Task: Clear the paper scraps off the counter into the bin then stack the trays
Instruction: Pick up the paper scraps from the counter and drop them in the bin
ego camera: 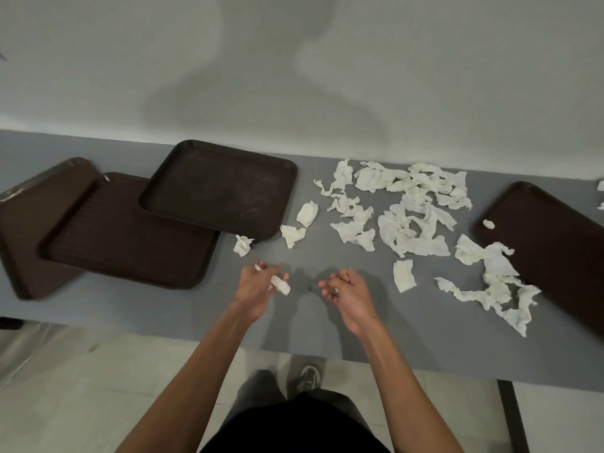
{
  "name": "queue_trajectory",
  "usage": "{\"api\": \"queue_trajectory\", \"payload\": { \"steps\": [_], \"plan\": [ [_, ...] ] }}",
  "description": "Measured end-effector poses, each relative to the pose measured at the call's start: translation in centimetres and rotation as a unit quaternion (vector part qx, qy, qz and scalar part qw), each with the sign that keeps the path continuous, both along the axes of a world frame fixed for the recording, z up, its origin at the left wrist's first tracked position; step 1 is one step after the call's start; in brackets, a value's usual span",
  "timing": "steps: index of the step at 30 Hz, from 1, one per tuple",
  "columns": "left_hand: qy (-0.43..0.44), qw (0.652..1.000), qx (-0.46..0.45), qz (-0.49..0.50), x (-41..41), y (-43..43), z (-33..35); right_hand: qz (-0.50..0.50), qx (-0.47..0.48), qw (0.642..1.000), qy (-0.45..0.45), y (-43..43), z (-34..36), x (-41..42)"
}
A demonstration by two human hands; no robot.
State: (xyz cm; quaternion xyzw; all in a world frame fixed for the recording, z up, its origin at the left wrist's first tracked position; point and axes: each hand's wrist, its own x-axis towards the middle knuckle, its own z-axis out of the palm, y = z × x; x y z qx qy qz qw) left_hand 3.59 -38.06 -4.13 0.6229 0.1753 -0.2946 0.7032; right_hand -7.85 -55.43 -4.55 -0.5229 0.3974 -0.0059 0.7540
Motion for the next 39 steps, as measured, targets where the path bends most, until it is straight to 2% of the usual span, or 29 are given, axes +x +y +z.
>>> {"api": "queue_trajectory", "payload": {
  "steps": [4, 6, 8, 11, 14, 18, 23, 27, 29, 33, 39],
  "plan": [
    [0.009, 0.997, -0.059, -0.048, -1.2, -0.6, 0.8, 0.019, -0.011, 1.0, -0.021, 0.7, 1.5, -1.4],
    [0.014, 0.997, -0.035, -0.063, -2.3, -1.0, 1.5, 0.033, -0.055, 0.998, -0.029, 1.0, 1.9, -2.9],
    [-0.019, 0.995, 0.024, -0.099, -3.0, -1.3, 1.5, 0.052, -0.112, 0.992, -0.022, 1.5, 2.0, -4.2],
    [-0.07, 0.978, 0.064, -0.185, -5.0, -2.2, 1.9, 0.002, -0.169, 0.986, 0.001, 2.8, 2.4, -7.7],
    [-0.046, 0.96, 0.074, -0.267, -7.6, -3.5, 3.2, -0.049, -0.186, 0.98, 0.042, 3.6, 2.3, -11.8],
    [-0.013, 0.921, 0.054, -0.385, -12.2, -5.6, 3.6, -0.164, -0.165, 0.97, 0.065, 4.4, 3.6, -18.2],
    [0.01, 0.888, 0.004, -0.459, -21.6, -9.2, 3.1, -0.267, -0.196, 0.938, 0.102, 5.0, 4.7, -28.8],
    [-0.063, 0.816, 0.001, -0.574, -29.7, -12.4, 1.6, -0.297, -0.216, 0.917, 0.156, 3.8, 3.3, -38.2],
    [-0.072, 0.779, -0.006, -0.623, -33.9, -14.3, 0.6, -0.32, -0.218, 0.904, 0.179, 2.8, 2.4, -43.2],
    [-0.081, 0.73, -0.029, -0.678, -43.8, -18.5, -1.3, -0.362, -0.237, 0.876, 0.215, -0.2, 0.0, -54.3],
    [-0.138, 0.721, 0.017, -0.679, -59.9, -24.8, -5.3, -0.365, -0.246, 0.856, 0.271, -5.3, -4.9, -71.3]
  ]
}}
